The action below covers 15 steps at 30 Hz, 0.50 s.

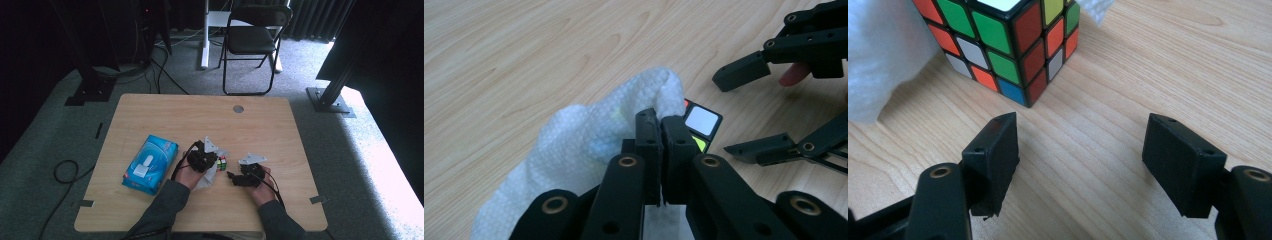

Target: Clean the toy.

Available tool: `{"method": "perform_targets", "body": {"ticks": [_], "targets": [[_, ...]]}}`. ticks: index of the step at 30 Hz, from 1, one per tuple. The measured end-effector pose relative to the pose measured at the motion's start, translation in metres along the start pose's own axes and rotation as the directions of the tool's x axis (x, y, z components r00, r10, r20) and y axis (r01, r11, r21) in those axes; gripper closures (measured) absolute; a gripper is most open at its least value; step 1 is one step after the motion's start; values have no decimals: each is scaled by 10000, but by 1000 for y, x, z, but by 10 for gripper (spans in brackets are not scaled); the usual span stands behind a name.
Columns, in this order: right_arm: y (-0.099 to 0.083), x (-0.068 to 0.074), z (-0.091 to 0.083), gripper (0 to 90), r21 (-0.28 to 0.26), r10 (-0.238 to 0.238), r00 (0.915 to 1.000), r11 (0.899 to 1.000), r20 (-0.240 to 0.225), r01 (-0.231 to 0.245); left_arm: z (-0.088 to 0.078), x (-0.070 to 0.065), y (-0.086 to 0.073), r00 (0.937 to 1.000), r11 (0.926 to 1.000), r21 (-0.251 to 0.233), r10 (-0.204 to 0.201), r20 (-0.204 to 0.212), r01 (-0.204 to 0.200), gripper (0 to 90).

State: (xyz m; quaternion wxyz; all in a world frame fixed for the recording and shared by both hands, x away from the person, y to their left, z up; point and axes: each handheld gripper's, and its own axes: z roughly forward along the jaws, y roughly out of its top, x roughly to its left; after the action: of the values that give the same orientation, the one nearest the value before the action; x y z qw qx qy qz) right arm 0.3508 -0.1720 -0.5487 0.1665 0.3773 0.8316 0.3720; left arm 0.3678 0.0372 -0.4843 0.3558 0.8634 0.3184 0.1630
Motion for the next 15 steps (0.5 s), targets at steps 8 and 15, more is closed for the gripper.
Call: {"method": "perform_targets", "body": {"ticks": [8, 15], "targets": [[0, 0, 0, 305, -4, 7, 10000, 10000, 15, -7, 1, -4, 8, 9999, 9998, -204, 41, 165, -38, 887], [0, 0, 0, 310, -3, -4, 10000, 10000, 2, 4, 1, -10, 17, 9995, 9984, -570, 17, 316, 1, 888]]}}
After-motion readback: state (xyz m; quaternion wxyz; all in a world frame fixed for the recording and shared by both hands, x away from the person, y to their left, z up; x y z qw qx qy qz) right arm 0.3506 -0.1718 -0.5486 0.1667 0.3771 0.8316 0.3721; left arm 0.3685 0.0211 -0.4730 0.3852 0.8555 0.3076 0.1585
